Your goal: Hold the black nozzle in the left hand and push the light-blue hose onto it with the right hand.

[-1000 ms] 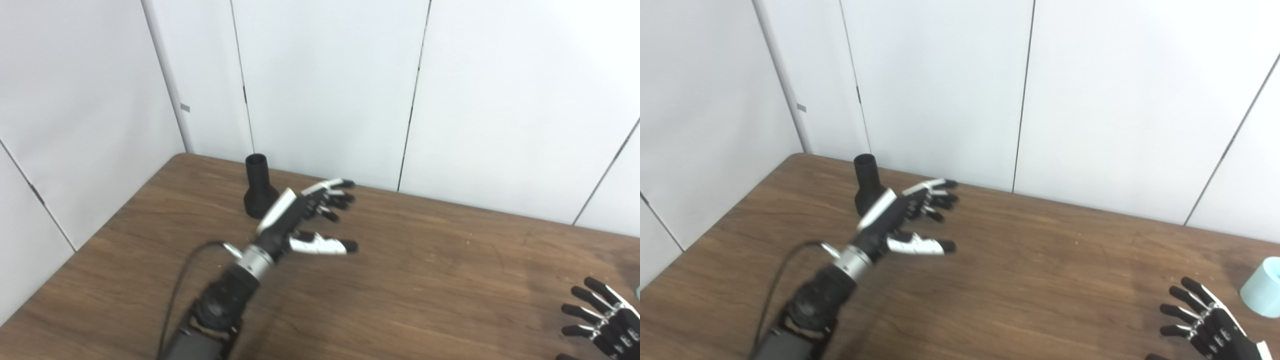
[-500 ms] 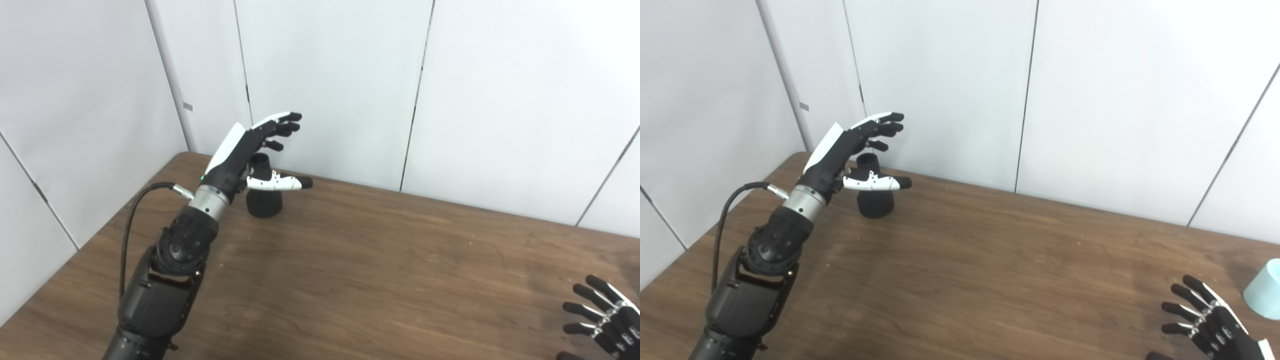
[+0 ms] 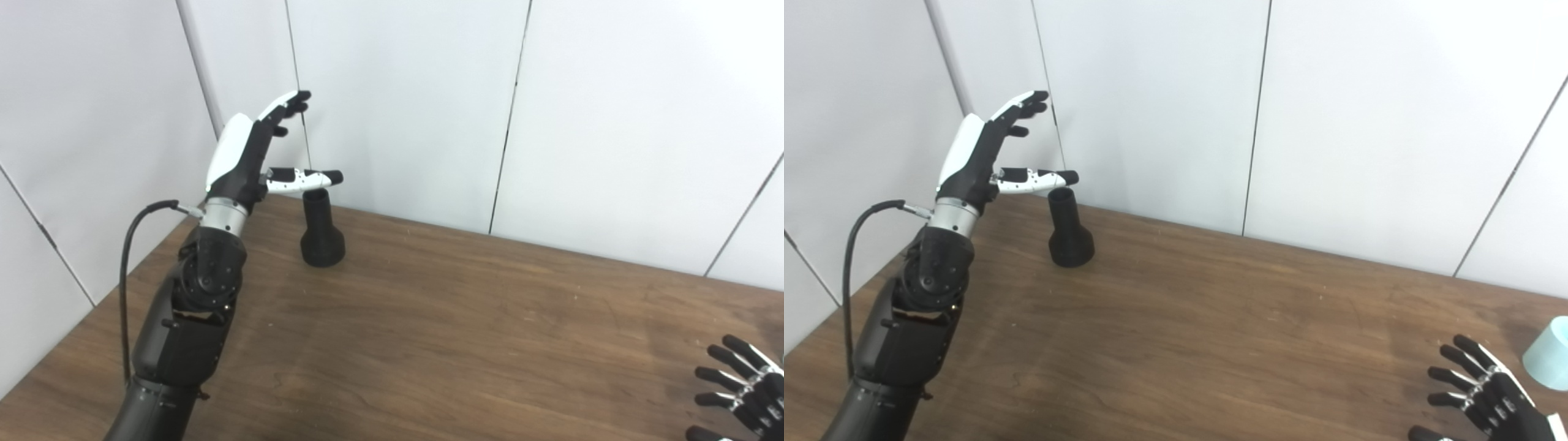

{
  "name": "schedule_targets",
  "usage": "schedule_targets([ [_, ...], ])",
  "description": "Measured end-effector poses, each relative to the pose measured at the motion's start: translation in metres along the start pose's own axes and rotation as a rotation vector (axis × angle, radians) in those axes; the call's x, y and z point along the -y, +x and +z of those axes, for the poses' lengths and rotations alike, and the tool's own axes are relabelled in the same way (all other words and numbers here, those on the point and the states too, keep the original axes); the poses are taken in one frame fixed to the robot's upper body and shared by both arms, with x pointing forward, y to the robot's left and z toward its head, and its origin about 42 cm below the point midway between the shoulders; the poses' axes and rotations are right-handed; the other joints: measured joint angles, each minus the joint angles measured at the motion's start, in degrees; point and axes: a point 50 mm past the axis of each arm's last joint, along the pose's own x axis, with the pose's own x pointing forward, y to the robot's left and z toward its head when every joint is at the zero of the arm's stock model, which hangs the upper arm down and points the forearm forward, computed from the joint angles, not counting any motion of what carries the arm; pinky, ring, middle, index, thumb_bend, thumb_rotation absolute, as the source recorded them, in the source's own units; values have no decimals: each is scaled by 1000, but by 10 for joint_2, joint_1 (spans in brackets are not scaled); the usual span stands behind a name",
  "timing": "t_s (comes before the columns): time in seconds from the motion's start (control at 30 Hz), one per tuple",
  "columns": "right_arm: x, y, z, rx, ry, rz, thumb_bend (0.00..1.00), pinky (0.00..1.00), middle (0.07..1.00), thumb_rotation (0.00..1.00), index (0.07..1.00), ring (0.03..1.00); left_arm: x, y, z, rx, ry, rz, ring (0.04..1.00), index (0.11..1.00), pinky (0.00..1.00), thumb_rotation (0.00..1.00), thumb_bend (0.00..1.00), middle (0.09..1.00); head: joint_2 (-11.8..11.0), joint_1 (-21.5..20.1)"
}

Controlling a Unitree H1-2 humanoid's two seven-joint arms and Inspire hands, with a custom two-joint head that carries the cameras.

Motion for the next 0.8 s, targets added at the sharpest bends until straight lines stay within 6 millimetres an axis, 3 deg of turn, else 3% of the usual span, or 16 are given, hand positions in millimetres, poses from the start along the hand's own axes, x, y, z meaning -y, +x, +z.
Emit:
schedule_targets([
  [0.2,0,0,0,0,0,0,782,549,806,131,828,709,4,0,-15,-127,35,34,857,890,715,323,935,864,-1,-1],
  [0.33,0,1,0,2,0,0,784,548,805,132,827,708,15,-1,-16,-164,59,-2,897,876,723,338,970,871,0,0],
  [0.57,1,1,0,2,-2,0,785,549,806,133,826,709,24,0,-27,-264,62,-142,985,872,909,379,1000,894,1,-1],
  [0.8,1,1,0,2,-2,0,790,543,806,143,825,702,42,-1,-39,-323,80,-249,1000,930,998,377,1000,921,3,-4],
])
